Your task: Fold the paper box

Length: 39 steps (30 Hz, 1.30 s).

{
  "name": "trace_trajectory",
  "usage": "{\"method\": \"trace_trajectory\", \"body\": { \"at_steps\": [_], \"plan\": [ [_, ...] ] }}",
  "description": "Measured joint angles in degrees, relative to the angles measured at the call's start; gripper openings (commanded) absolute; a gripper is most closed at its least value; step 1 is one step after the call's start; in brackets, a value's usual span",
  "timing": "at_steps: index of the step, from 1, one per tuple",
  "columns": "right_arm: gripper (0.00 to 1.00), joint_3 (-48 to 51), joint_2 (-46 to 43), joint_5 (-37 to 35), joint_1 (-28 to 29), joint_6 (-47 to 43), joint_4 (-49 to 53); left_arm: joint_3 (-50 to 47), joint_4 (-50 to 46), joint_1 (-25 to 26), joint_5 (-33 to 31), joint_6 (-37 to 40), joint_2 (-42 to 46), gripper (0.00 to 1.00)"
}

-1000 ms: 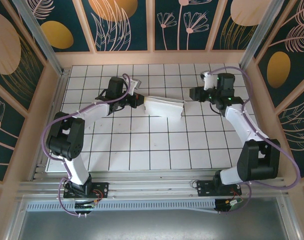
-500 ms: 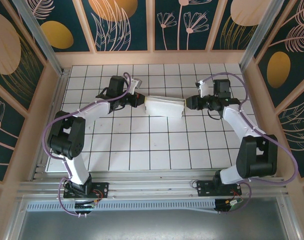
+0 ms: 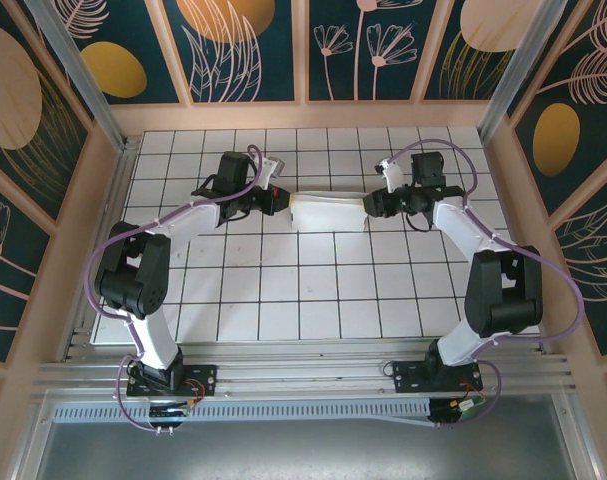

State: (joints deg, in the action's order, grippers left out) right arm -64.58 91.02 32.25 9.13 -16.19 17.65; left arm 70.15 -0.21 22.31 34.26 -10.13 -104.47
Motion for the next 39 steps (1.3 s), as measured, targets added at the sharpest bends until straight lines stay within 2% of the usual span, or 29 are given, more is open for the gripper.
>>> {"method": "trace_trajectory", "body": {
  "at_steps": [8, 19, 21, 23, 24, 26, 31, 32, 34, 35, 39],
  "plan": [
    [0.21, -0.3, 0.0, -2.7, 0.0, -1.2, 0.0, 0.0, 0.0, 0.0, 0.2, 0.0, 0.0, 0.0],
    [0.03, -2.9, 0.4, -2.9, 0.1, -1.0, 0.3, 0.0, -0.3, 0.0, 0.4, 0.0, 0.0, 0.0],
    [0.05, -2.9, 0.4, -2.9, 0.1, -1.1, 0.4, 0.0, -0.3, 0.0, 0.4, 0.0, 0.0, 0.0],
    [0.2, -2.9, 0.4, -3.2, 0.2, -1.3, 0.6, 0.0, -0.3, 0.0, 0.6, 0.0, 0.0, 0.0],
    [0.23, -2.9, 0.4, -3.7, 0.4, -1.5, 0.8, 0.0, -0.3, 0.0, 0.7, 0.0, 0.0, 0.0],
    [0.22, -2.9, 0.4, -4.6, 1.1, -1.6, 0.8, 0.1, -0.4, 0.0, 0.8, 0.0, 0.0, 0.0],
    [0.13, -2.9, 0.5, -7.0, 1.6, -1.5, 0.7, 0.1, -0.5, 0.0, 0.9, 0.0, 0.0, 0.0],
    [0.16, -2.9, 0.5, -7.3, 1.6, -1.5, 0.6, 0.1, -0.5, 0.0, 0.9, 0.0, 0.0, 0.0],
    [0.34, -2.9, 0.6, -7.6, 1.6, -1.7, 0.6, 0.1, -0.5, 0.0, 0.9, 0.0, 0.0, 0.0],
    [0.38, -2.9, 0.6, -8.1, 1.7, -1.7, 0.5, 0.1, -0.5, 0.0, 0.9, 0.0, 0.0, 0.0],
    [0.36, -2.9, 1.1, -10.3, 1.7, -1.7, 0.4, 0.2, -0.7, 0.0, 0.9, 0.0, 0.0, 0.0]
  ]
}}
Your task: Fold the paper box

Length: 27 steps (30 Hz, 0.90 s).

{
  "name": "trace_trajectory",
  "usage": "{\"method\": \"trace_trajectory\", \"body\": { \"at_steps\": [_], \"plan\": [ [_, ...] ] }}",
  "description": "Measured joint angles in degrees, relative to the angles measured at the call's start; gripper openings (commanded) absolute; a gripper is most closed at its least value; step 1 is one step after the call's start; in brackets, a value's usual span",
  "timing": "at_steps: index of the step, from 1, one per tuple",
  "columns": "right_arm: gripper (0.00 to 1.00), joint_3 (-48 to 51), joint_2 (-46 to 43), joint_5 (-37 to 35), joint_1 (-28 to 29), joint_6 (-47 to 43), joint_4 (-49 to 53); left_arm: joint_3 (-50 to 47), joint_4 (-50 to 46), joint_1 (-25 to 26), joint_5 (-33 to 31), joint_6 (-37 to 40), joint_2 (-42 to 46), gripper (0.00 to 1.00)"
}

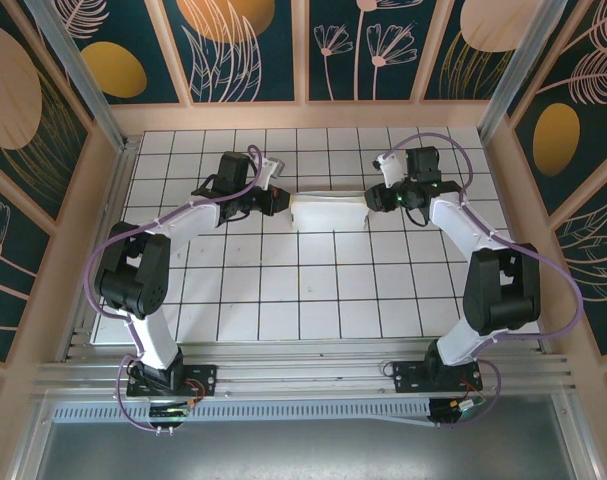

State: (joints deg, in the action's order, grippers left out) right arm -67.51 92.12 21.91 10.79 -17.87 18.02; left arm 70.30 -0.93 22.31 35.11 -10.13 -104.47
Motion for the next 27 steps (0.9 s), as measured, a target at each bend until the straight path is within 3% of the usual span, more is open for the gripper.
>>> {"method": "trace_trajectory", "body": {
  "at_steps": [6, 15, 27],
  "plan": [
    [0.2, 0.0, 0.0, -1.5, 0.0, -0.9, -1.1, 0.4, -0.9, 0.0, 0.0, 0.0, 0.0, 0.0],
    [0.23, 0.0, 1.2, -1.2, 0.1, -1.3, -1.5, 0.5, -1.2, 0.2, 0.0, 0.0, 0.0, 0.0],
    [0.06, -1.0, 1.8, -0.8, 0.6, -1.3, -1.0, 0.6, -1.3, 0.2, 0.3, 0.0, -0.1, 0.0]
  ]
}}
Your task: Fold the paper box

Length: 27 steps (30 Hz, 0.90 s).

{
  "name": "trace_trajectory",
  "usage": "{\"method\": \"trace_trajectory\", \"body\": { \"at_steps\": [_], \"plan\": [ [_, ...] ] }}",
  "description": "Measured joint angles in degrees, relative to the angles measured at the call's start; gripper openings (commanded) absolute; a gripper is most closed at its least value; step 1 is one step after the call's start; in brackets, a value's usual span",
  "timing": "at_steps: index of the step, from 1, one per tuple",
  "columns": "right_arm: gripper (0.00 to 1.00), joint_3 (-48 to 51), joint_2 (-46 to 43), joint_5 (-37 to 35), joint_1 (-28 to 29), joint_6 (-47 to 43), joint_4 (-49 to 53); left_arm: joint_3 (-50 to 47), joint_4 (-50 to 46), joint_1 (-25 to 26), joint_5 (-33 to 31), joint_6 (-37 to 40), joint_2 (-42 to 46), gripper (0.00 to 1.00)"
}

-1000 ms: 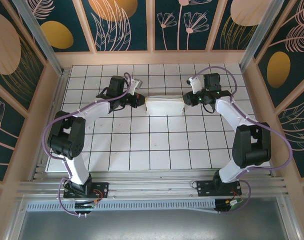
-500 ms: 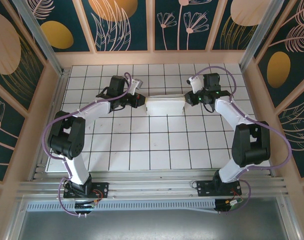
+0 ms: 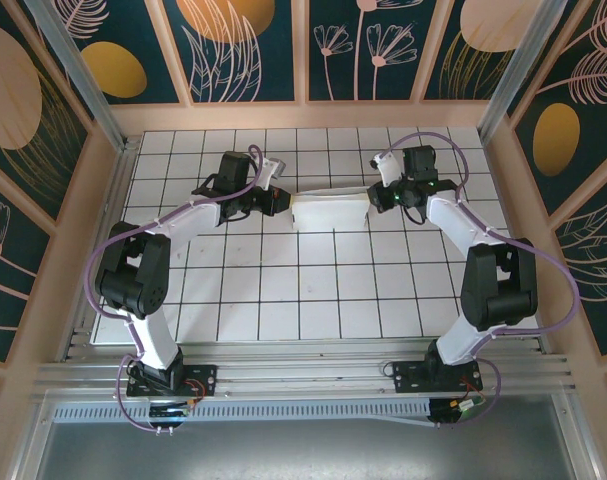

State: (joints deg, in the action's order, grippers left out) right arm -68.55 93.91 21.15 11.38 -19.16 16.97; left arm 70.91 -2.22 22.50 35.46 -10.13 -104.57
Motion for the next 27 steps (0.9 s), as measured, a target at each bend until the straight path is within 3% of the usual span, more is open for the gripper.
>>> {"method": "trace_trajectory", "body": {
  "at_steps": [4, 27],
  "plan": [
    [0.0, -0.9, 0.6, 0.3, 0.0, 0.7, 0.5, 0.3, -0.1, 0.0, 0.0, 0.0, -0.3, 0.0],
    [0.0, -13.0, 5.6, -0.9, 0.8, 6.3, 14.1, 2.2, -2.1, 0.2, -4.5, 1.8, -0.8, 0.0]
  ]
}}
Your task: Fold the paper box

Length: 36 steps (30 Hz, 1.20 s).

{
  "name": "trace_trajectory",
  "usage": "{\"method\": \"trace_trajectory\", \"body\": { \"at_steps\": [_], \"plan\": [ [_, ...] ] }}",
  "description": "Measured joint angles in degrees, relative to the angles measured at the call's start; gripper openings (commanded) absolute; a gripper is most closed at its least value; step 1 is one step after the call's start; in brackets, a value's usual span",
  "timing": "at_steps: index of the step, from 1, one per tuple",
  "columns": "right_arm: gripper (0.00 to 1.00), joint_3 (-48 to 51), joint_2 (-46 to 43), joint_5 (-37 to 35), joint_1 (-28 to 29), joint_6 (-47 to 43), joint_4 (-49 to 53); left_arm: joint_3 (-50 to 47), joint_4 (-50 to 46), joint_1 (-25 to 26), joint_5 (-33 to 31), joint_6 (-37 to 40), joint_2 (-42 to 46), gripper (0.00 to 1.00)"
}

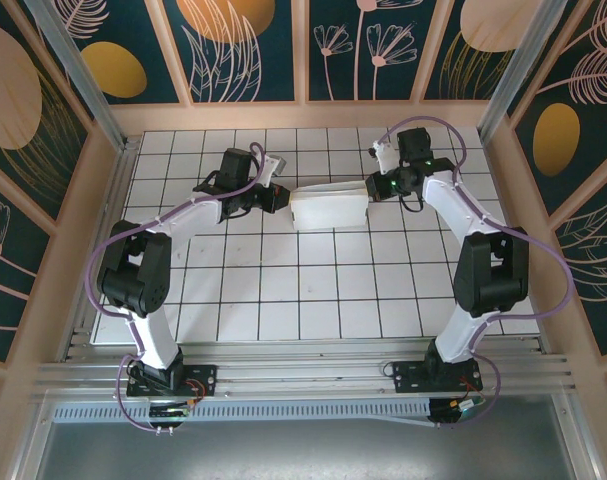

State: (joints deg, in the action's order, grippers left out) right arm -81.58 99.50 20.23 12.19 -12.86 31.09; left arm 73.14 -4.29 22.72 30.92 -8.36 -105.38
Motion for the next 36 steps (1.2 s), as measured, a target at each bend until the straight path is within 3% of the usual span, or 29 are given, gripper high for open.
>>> {"method": "trace_trajectory", "body": {
  "at_steps": [20, 36],
  "plan": [
    [0.0, -7.3, 2.7, -7.4, 2.0, 2.3, 10.6, 0.6, -0.5, 1.6, -3.3, 0.8, 0.1, 0.0],
    [0.0, -9.4, 3.9, -3.4, 1.2, 10.1, 13.1, 1.9, -1.9, 3.2, -9.7, 0.8, 0.3, 0.0]
  ]
}}
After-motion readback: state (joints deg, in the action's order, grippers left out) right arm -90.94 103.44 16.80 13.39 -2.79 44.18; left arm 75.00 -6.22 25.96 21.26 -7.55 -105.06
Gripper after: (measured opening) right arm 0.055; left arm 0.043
